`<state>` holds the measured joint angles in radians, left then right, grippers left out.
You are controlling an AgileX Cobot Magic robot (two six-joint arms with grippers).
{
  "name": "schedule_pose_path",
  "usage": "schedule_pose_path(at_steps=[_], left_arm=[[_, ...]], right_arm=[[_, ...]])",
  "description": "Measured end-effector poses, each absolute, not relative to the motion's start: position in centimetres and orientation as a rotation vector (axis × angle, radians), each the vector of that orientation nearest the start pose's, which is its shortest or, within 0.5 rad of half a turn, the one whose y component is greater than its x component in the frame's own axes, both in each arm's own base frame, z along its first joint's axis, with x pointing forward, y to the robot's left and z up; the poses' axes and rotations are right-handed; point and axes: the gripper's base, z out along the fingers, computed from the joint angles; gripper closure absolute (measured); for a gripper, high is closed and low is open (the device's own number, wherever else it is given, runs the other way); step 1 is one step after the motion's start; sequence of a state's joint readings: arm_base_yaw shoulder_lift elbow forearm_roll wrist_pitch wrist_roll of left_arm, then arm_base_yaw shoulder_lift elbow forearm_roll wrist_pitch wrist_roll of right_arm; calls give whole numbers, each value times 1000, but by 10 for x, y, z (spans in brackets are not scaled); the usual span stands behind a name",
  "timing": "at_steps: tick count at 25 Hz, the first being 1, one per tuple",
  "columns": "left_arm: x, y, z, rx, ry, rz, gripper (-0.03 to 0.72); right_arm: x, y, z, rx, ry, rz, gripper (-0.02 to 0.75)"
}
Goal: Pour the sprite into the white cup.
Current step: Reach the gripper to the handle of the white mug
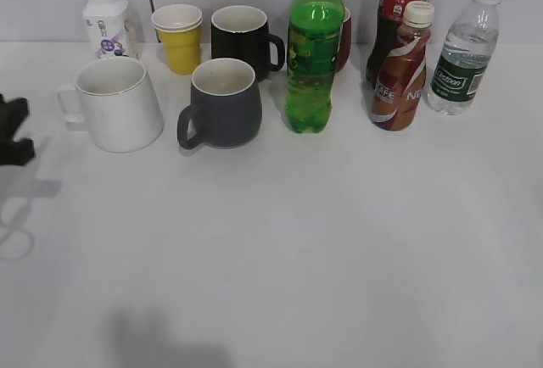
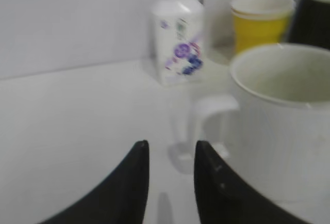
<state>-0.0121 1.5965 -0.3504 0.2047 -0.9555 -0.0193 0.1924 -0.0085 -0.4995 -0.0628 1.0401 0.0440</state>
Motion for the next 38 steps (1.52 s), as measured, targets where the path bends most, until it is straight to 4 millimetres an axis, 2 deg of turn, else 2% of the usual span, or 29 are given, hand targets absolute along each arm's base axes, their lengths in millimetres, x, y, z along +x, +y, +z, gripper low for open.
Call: schedule_pose_path(at_steps=[3,8,16,21,23,27,28,33,36,38], left_arm=[[262,-24,150,285,1777,-123,439],[280,-25,139,297,1779,-136,432],[306,-27,134,311,1778,-134,431],[321,-38,128,341,1772,-155,432],[328,-40,127,344,1767,-156,459],[335,-40,126,342,1783,-143,622],[335,-39,126,340,1784,-141,623],[333,-39,141,365,1779,-121,649],[327,-38,160,382,1768,-96,649],[321,-38,175,380,1731,-88,649]], right_arm=[[-4,-6,279,-147,2010,76,152],[-4,-6,279,-147,2010,76,152],[-4,-6,279,-147,2010,76,152],[-4,-6,279,-147,2010,76,152],[-4,-6,279,-147,2010,76,152],[-4,-6,279,-147,2010,76,152],[-4,-6,279,-147,2010,81,152],[-5,-1,280,-151,2006,149,152],[3,5,296,-170,1906,209,152],[15,9,313,-190,1757,225,152]])
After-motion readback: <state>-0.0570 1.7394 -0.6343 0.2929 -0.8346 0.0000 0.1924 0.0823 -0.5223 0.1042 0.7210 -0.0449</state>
